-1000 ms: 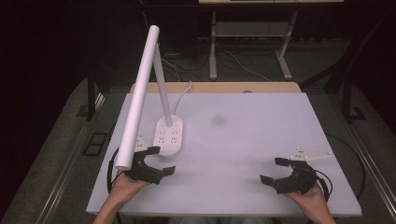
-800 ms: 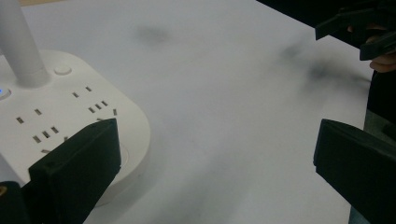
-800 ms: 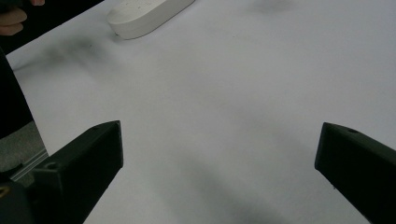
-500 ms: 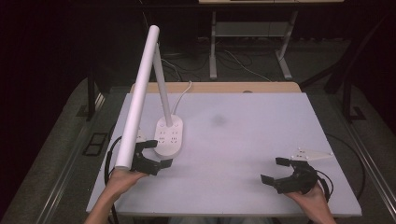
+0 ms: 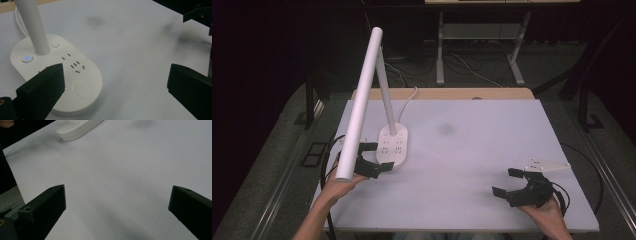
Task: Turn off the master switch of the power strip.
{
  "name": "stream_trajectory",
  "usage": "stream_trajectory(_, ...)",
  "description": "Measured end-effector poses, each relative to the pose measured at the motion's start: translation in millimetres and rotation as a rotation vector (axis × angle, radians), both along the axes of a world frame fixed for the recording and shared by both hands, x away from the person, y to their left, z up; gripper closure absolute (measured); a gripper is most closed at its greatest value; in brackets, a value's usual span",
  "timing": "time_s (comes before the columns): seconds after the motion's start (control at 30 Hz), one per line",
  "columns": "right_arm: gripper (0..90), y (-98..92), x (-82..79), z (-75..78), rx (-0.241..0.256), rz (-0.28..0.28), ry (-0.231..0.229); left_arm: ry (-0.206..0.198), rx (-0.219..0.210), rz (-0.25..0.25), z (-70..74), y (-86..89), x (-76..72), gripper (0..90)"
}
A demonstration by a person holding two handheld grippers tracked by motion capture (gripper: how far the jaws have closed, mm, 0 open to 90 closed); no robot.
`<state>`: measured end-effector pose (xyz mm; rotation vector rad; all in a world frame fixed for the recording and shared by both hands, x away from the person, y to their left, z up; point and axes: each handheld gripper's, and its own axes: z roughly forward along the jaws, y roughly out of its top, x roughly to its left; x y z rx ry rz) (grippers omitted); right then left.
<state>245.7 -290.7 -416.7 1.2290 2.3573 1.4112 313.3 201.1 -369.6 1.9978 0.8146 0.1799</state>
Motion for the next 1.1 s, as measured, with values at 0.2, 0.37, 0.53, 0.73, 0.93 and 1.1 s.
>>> stream_trajectory(0.2,0.4,-0.6,-0.3,0.0,0.001,-0.002,-0.001,0.001,0.018,0.010,4.2,3.8,8.8,0.4)
stream_trajectory(0.37,0.4,-0.4,-0.4,0.3,-0.002,-0.002,-0.002,-0.002,0.023,0.027,10.0,6.7,14.9,0.6)
stream_trajectory(0.53,0.4,0.5,-0.8,0.4,-0.003,0.002,-0.001,0.002,0.032,0.037,14.4,9.8,21.4,0.8)
stream_trajectory(0.73,0.4,0.1,-1.0,0.5,-0.003,0.000,-0.004,0.005,0.056,0.045,18.3,12.9,29.5,0.8)
stream_trajectory(0.93,0.4,-0.3,-1.2,0.5,-0.004,-0.002,-0.001,0.016,0.067,0.050,19.4,13.8,37.4,1.0)
stream_trajectory(1.1,0.4,0.3,-0.6,0.1,-0.005,0.001,0.004,0.020,0.084,0.055,22.8,14.3,43.7,1.2)
